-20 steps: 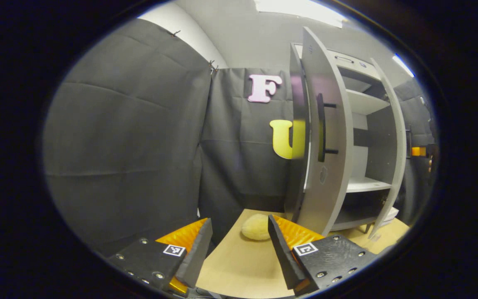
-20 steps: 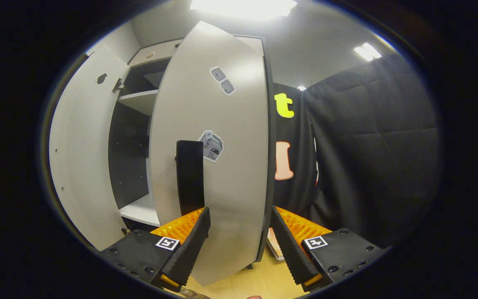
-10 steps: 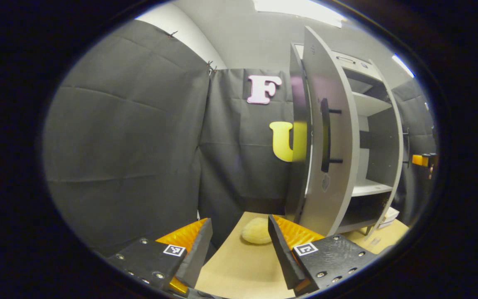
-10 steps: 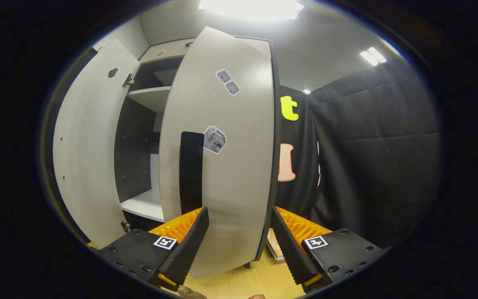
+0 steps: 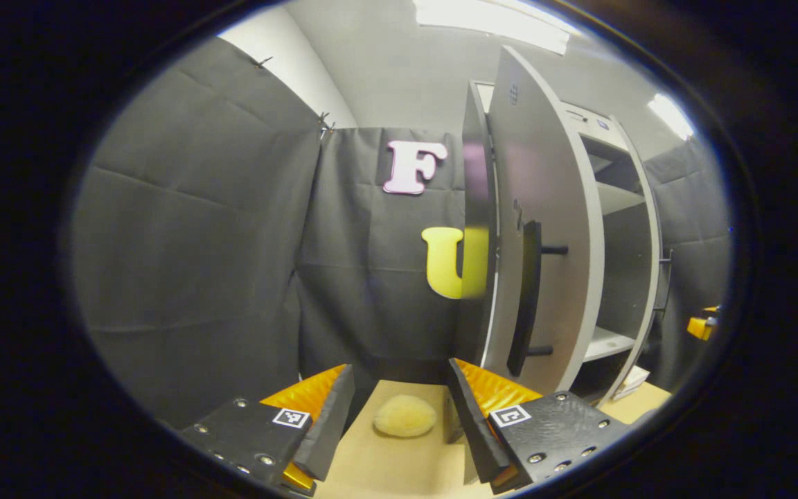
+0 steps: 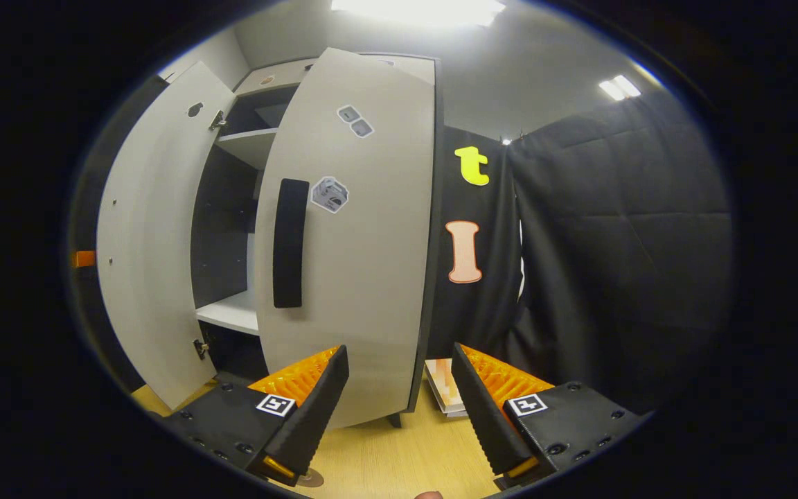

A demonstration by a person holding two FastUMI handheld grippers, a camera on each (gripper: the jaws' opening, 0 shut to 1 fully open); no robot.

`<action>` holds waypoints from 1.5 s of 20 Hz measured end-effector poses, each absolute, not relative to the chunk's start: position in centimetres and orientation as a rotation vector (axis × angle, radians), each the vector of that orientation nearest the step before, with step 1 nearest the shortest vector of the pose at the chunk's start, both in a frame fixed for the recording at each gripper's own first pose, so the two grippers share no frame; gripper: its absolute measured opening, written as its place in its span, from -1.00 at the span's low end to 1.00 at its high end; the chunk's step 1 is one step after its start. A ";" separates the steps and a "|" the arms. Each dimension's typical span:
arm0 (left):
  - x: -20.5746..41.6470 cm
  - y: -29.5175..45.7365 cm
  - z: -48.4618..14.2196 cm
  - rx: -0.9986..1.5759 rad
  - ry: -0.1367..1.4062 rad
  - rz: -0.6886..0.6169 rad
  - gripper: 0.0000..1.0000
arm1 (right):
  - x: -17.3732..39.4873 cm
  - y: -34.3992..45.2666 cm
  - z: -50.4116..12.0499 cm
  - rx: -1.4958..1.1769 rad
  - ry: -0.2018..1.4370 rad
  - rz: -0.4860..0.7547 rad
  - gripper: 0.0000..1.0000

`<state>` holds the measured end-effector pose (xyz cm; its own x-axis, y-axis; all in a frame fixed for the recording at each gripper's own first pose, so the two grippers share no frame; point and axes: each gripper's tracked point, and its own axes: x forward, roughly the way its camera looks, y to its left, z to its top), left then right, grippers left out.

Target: Grasp the bottle in the cabinet with the left hand and place it on the coaster, then close the right door with the right hand and the left door with the left hand.

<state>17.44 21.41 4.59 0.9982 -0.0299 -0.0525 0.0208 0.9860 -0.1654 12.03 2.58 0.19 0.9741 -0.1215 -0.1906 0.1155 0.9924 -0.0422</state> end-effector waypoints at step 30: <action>17.9 8.3 9.0 -0.097 0.004 -0.045 0.57 | 8.2 -9.7 -2.7 0.004 0.241 -0.138 0.92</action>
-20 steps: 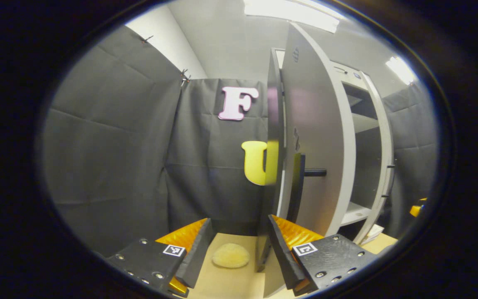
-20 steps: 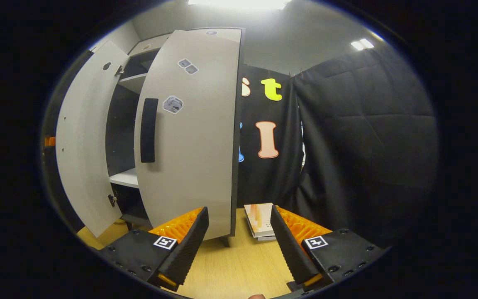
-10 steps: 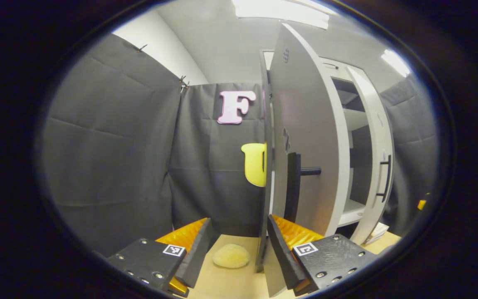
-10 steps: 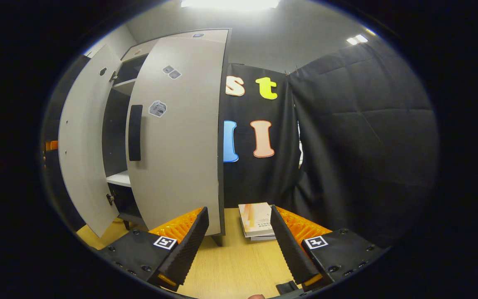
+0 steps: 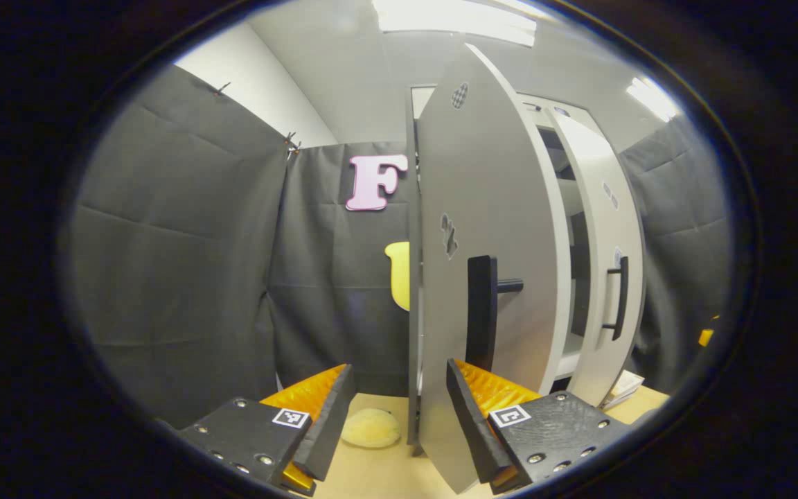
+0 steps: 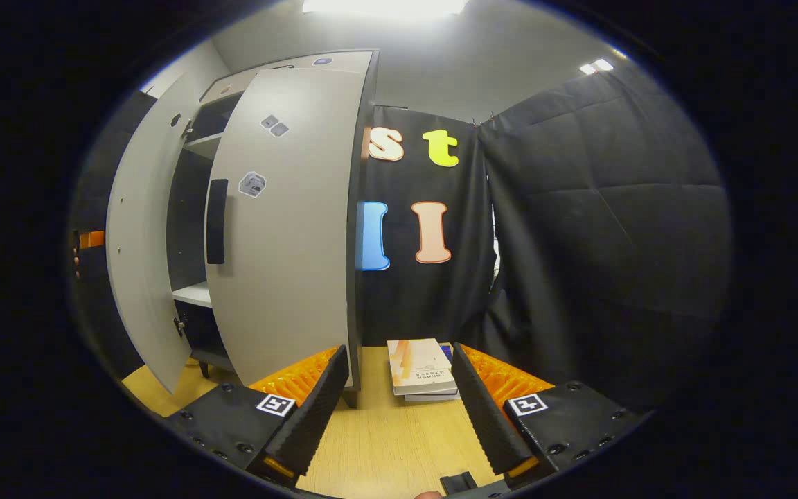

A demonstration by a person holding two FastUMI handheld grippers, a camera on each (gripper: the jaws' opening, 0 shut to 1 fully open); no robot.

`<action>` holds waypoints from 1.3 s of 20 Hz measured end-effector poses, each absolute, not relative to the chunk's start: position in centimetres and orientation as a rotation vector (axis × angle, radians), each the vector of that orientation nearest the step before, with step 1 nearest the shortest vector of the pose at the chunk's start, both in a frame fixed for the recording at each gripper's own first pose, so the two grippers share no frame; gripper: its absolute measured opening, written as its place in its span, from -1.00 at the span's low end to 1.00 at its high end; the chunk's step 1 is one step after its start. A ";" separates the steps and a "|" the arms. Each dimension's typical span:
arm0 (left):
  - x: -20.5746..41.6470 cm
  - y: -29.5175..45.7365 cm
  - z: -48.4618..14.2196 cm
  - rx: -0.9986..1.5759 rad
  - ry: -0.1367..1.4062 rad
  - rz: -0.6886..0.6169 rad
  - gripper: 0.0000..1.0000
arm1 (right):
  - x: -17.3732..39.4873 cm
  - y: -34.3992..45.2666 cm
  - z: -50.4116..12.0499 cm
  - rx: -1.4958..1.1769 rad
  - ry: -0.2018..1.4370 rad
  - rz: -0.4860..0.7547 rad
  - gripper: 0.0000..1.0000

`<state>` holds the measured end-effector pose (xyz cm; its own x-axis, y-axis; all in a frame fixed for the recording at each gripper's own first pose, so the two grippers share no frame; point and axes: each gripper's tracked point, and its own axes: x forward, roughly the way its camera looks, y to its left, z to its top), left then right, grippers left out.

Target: Grasp the bottle in the cabinet with the left hand and place it on the coaster, then close the right door with the right hand and the left door with the left hand.

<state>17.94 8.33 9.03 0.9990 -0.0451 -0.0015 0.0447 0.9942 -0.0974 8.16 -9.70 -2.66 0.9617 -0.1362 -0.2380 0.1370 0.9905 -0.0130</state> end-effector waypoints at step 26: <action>18.1 -1.0 8.6 -0.051 -0.036 -0.079 0.58 | 6.5 -9.3 -0.6 0.006 0.187 -0.030 0.91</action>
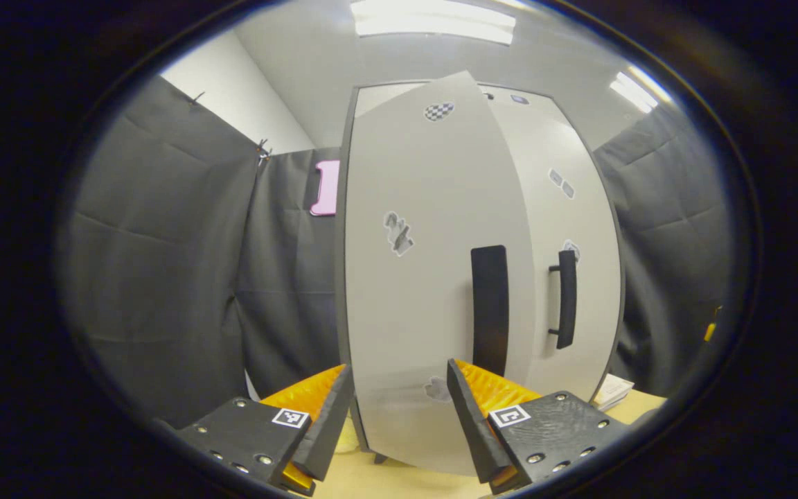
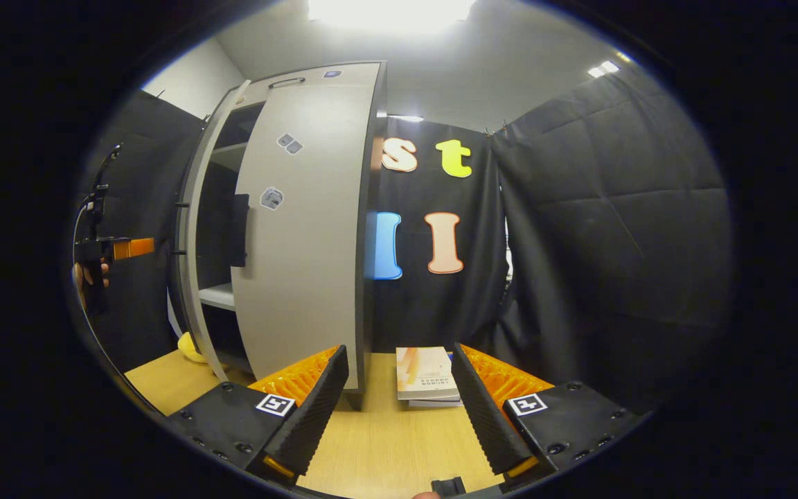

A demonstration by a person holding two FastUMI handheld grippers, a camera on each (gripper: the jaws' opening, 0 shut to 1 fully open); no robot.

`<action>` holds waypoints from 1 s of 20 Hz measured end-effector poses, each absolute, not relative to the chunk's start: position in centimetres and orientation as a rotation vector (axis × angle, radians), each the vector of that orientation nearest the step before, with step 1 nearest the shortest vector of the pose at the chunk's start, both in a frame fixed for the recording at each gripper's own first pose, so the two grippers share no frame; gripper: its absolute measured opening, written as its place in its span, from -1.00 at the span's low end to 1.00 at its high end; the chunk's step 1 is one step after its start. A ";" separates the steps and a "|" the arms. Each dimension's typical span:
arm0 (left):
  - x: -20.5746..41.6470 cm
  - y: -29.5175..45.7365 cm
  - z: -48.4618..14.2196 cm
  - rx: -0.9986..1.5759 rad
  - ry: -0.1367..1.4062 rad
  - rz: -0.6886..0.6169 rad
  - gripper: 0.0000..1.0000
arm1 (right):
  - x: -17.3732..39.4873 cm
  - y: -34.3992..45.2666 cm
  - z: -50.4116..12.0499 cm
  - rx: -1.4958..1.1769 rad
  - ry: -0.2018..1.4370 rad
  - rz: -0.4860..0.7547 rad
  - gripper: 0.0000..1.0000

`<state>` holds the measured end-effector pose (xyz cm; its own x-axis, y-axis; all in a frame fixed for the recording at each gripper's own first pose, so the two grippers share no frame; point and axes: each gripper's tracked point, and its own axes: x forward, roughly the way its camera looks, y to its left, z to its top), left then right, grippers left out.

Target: Grasp the bottle in the cabinet with the left hand and place it on the coaster, then close the right door with the right hand and the left door with the left hand.

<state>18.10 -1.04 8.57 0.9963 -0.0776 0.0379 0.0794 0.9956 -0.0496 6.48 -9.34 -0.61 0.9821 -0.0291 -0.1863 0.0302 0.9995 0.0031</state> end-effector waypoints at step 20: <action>1.4 6.9 8.3 0.004 -0.056 -0.017 0.59 | -0.3 -3.3 5.2 0.050 0.099 0.038 0.86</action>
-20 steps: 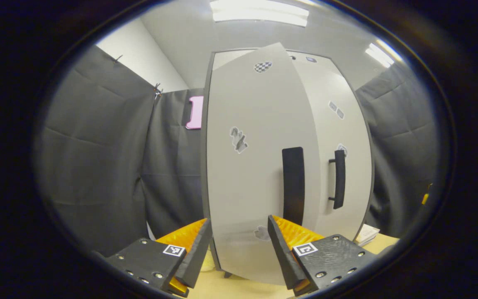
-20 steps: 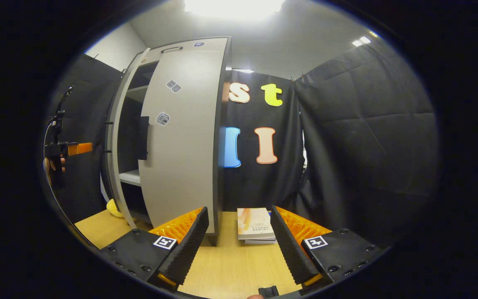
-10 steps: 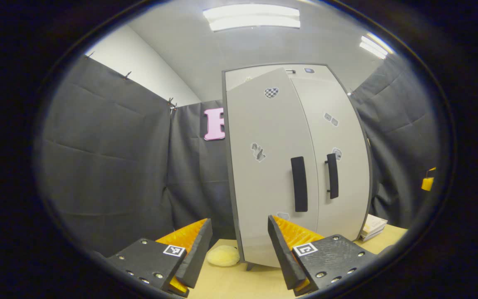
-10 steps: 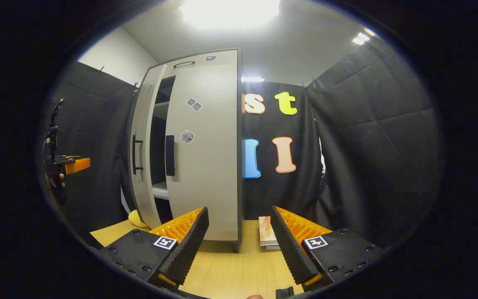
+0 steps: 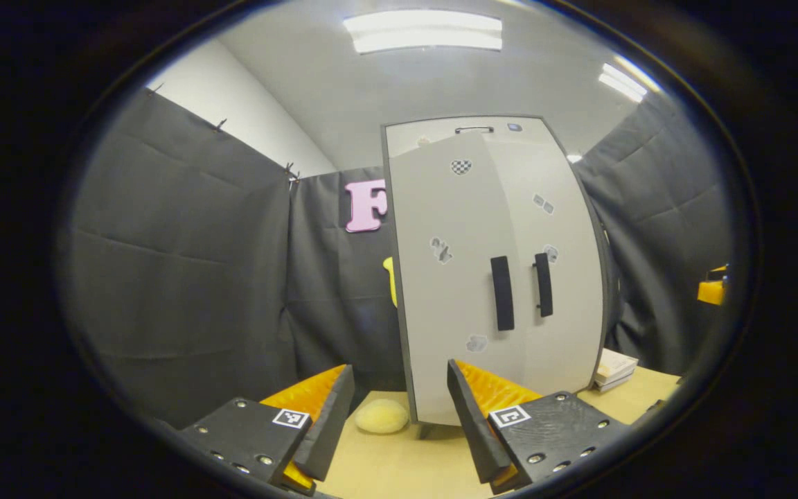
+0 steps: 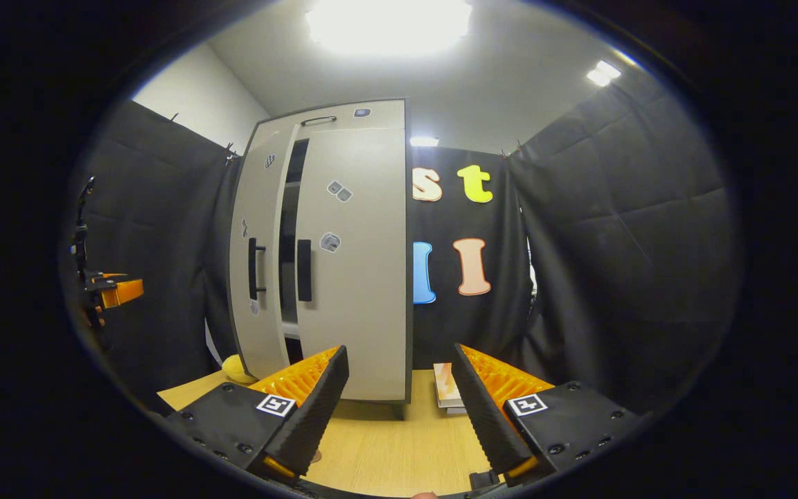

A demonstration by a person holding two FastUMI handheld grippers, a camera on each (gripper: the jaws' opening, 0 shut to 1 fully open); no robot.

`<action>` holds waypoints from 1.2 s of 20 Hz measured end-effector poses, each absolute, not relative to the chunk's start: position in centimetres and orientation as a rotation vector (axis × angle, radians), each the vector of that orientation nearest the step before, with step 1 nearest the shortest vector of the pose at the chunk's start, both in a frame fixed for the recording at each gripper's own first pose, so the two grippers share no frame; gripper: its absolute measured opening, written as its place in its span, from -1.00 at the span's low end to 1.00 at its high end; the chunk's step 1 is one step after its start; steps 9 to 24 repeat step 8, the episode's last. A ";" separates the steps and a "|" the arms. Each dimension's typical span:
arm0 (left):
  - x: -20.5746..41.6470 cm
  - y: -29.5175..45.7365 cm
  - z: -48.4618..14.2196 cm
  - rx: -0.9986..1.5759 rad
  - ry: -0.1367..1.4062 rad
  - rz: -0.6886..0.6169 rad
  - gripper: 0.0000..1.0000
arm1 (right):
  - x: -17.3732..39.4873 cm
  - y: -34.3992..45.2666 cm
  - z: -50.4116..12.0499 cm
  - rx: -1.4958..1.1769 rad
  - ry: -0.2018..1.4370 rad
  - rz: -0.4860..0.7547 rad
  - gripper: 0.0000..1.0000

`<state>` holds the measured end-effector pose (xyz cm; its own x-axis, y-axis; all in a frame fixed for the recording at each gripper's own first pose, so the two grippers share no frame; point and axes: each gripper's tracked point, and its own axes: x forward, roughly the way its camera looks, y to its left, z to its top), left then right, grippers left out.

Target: Grasp the bottle in the cabinet with the left hand and place it on the coaster, then close the right door with the right hand and the left door with the left hand.

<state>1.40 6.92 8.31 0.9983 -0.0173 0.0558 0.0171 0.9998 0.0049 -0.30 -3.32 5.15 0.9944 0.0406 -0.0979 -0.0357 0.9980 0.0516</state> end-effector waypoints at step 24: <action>-3.2 10.4 6.9 0.033 -0.040 -0.005 0.59 | -3.3 -0.9 5.9 0.051 0.085 0.041 0.86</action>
